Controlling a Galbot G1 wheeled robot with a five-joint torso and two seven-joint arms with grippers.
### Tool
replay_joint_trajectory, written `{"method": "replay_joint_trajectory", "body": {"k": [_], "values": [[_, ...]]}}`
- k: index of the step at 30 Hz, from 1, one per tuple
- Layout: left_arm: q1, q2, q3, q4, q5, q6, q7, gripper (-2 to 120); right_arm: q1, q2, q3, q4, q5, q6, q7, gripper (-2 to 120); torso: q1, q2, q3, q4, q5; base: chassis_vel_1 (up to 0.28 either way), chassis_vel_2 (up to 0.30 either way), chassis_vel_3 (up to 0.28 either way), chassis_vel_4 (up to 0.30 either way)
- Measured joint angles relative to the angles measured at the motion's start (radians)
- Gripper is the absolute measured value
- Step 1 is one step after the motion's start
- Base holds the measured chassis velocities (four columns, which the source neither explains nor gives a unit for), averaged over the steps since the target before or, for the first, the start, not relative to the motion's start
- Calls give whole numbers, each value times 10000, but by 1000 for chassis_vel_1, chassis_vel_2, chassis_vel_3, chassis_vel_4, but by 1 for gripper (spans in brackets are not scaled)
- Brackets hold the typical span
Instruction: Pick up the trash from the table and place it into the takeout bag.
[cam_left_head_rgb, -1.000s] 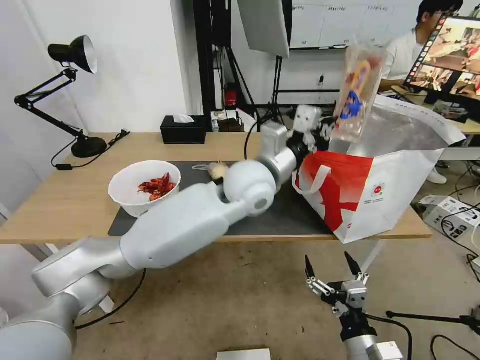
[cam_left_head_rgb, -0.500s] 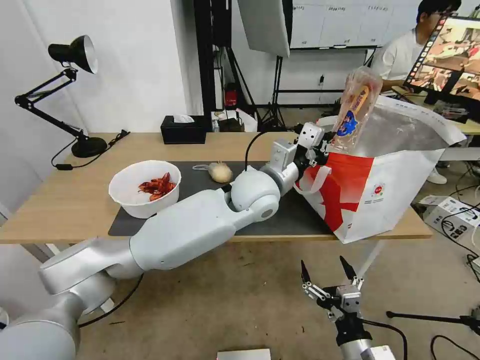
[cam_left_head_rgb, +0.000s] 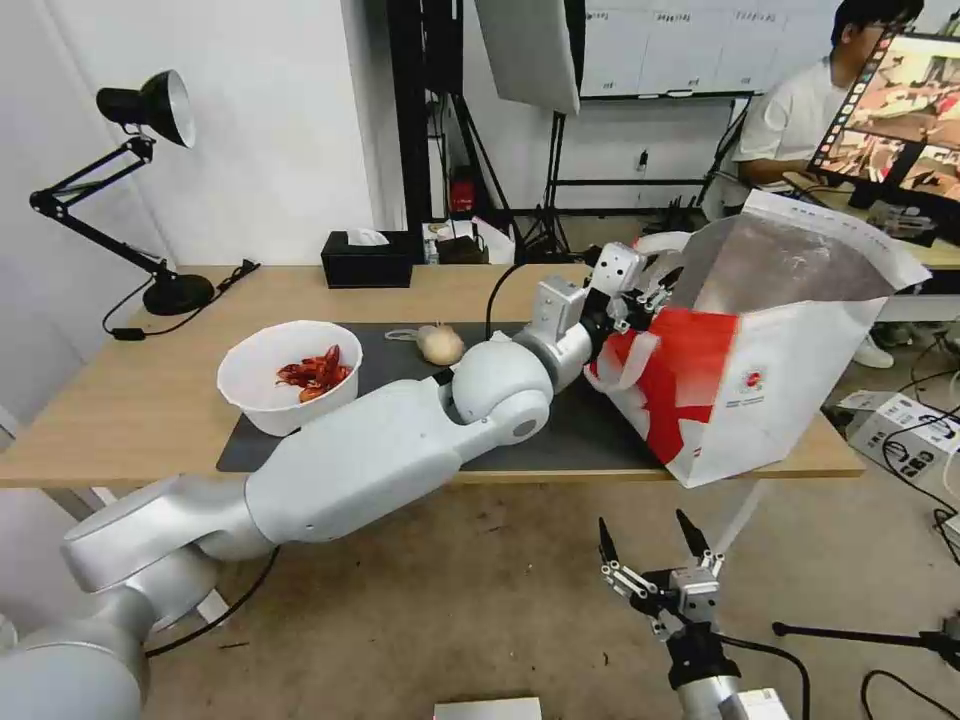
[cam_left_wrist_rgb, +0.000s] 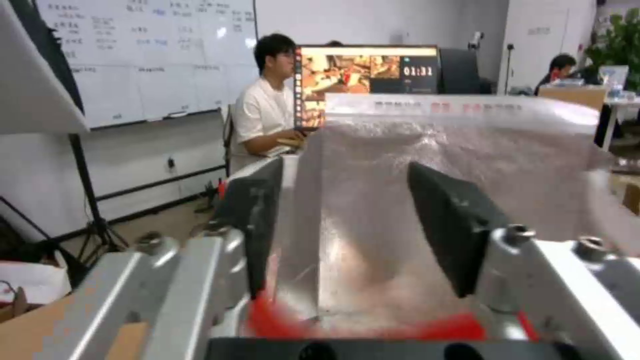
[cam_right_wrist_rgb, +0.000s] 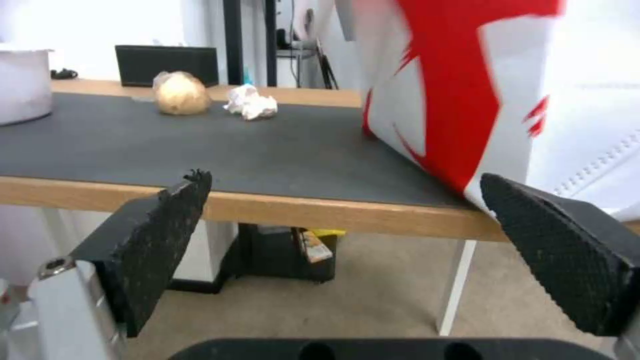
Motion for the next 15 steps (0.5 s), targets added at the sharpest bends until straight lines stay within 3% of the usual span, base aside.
{"method": "replay_joint_trajectory", "body": {"k": [3, 10, 15], "values": [[81, 114, -401, -266, -270, -13, -108, 74, -178, -87, 75, 325, 262, -107, -65, 100, 0, 0, 0, 1, 0, 0, 0, 0, 0], [124, 302, -834, -506, -335, -222, 57, 97, -198, -414, 544, 763, 807, -279, -68, 100, -1, 1, -1, -3, 1, 0, 0, 0, 0], [471, 449, -1016, -525, -115, -302, 54, 99, 108, -765, 494, 651, 1022, -303, -29, 100, 0, 0, 0, 3, 0, 0, 0, 0, 0]]}}
